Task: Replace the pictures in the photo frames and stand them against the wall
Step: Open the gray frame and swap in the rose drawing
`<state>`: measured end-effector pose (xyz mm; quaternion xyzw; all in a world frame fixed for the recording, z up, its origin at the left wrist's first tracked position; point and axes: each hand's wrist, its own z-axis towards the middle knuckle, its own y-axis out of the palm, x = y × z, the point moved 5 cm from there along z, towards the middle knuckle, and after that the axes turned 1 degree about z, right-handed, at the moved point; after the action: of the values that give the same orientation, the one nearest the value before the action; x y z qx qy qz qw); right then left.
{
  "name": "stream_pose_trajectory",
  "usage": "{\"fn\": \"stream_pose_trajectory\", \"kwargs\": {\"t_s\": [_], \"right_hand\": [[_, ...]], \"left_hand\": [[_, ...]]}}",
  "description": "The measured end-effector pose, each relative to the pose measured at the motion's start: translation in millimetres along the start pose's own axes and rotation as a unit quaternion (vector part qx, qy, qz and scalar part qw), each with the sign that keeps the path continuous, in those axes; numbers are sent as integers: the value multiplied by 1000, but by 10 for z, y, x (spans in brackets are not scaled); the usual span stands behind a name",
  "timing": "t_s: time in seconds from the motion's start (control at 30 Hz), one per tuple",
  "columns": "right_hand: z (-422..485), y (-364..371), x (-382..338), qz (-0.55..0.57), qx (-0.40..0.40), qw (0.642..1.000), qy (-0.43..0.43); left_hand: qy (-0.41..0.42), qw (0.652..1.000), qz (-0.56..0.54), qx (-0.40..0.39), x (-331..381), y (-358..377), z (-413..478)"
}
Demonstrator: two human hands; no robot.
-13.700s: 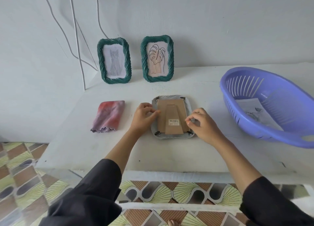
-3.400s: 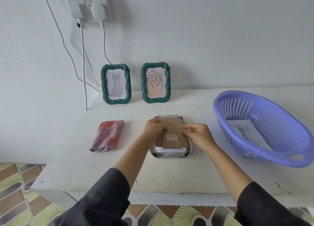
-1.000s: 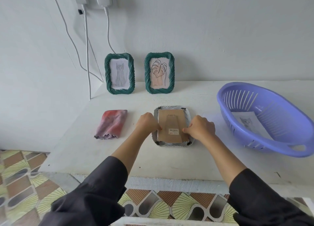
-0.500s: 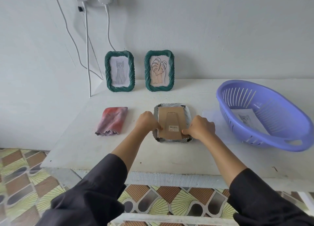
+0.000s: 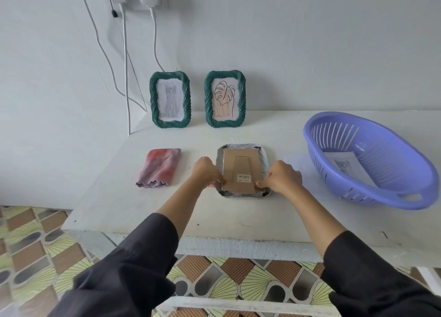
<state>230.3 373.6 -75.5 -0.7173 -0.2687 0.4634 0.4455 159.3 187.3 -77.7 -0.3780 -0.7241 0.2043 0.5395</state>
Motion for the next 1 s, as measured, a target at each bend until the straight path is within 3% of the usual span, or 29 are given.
{"fn": "stream_pose_trajectory", "kwargs": {"t_s": [0.2,0.43,0.57,0.67,1.0], "right_hand": [[-31,-21,-4,15,14,999,-24],[-171,-110,32,37,-24,993,-106],[-197,-122,34,13,-30,985,-170],[-198,-118,14,-1,-35,977,-209],[-249,-100,-90,-126,-36,936,-327]], "left_hand": [[21,1000,16,16,-14,-4,7],[47,995,70,-50,-14,-28,-25],[174,964,192,-53,109,-37,-139],[252,944,206,-60,161,-29,-187],[311,906,262,-114,139,-15,-200]]}}
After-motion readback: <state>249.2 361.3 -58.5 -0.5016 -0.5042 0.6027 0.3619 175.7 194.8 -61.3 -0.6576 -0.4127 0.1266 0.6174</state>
